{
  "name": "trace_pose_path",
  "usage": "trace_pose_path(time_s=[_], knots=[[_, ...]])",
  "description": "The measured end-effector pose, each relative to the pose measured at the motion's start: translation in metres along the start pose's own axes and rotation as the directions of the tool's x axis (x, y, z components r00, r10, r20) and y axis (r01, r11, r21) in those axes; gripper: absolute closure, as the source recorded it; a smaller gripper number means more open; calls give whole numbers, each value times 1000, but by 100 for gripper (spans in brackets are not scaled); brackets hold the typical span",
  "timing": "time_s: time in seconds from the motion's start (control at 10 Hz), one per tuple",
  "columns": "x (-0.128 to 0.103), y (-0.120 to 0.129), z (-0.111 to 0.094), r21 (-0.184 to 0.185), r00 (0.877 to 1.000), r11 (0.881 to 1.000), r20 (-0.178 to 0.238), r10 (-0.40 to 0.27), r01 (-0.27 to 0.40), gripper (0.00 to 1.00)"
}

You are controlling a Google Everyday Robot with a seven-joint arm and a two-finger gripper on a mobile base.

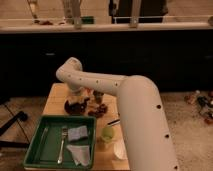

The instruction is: Wipe purple bowl with eraser

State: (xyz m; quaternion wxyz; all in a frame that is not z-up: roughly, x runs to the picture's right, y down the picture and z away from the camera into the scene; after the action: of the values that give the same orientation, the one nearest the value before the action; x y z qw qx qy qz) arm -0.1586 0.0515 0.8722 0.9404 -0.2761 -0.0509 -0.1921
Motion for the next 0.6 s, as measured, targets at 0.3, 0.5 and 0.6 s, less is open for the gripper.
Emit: trace_pose_path(time_s=[0.3,0.5,0.6], knots=[[-16,20,0,-32,997,997,0,-71,71,100],[-16,33,8,-70,997,994,-10,-82,81,100],[-10,35,13,-82,997,994,-18,-75,73,100]])
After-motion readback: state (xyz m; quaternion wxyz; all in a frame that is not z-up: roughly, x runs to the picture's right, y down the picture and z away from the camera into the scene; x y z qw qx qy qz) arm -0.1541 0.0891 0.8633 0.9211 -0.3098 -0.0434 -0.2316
